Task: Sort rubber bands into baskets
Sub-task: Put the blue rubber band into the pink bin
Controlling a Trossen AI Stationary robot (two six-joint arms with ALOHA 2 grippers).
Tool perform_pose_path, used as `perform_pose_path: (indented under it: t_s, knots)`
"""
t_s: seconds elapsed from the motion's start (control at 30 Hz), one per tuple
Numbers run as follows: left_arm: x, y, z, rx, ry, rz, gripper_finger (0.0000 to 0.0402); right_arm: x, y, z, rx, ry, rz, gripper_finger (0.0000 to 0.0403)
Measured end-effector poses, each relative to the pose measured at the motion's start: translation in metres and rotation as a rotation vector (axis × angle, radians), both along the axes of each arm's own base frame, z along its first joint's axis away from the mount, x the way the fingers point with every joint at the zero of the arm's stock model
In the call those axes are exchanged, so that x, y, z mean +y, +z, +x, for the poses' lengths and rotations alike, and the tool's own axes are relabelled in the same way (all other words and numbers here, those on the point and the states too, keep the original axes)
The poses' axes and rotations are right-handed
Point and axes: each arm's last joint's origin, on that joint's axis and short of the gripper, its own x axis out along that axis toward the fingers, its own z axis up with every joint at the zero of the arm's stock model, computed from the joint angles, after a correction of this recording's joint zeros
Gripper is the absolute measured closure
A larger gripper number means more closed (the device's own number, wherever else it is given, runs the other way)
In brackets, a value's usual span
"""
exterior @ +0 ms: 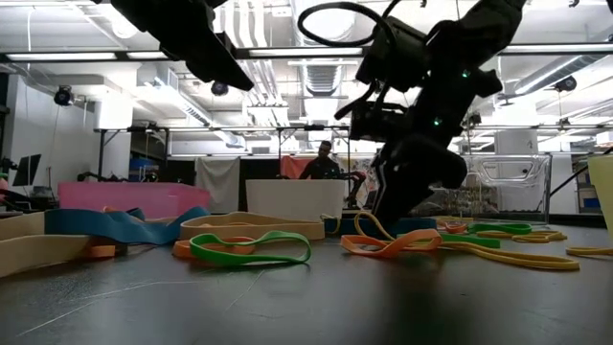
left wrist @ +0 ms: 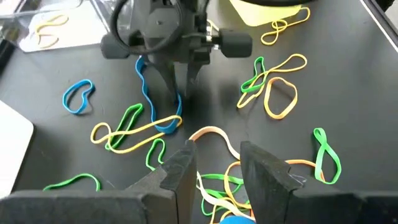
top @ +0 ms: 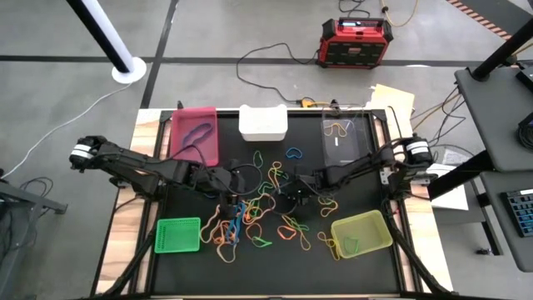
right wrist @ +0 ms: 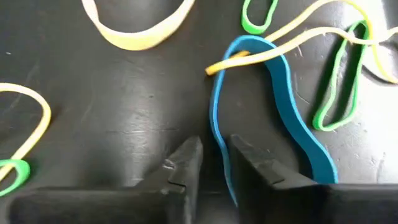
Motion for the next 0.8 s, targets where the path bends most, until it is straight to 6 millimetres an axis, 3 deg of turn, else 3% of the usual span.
perform_pose_path:
  t_s: [0.07,0.17,0.53,0.8]
  knots:
    - [0.000,0.000,0.000,-0.007,-0.007,0.007,0.0294,0.000,0.000,0.000,0.001,0.006,-0.003,0.0376]
    - [0.000,0.001,0.001,-0.019,-0.015,0.015,0.0294,0.000,0.004,-0.001,-0.004,0.020,-0.019,0.0390]
    - [0.000,0.011,0.001,-0.087,-0.059,0.065,0.0294,0.000,0.072,-0.027,-0.114,-0.060,-0.083,0.0394]
    - [0.003,0.015,0.005,-0.150,-0.077,0.105,0.0294,0.005,0.091,-0.044,-0.039,-0.112,0.036,0.0394]
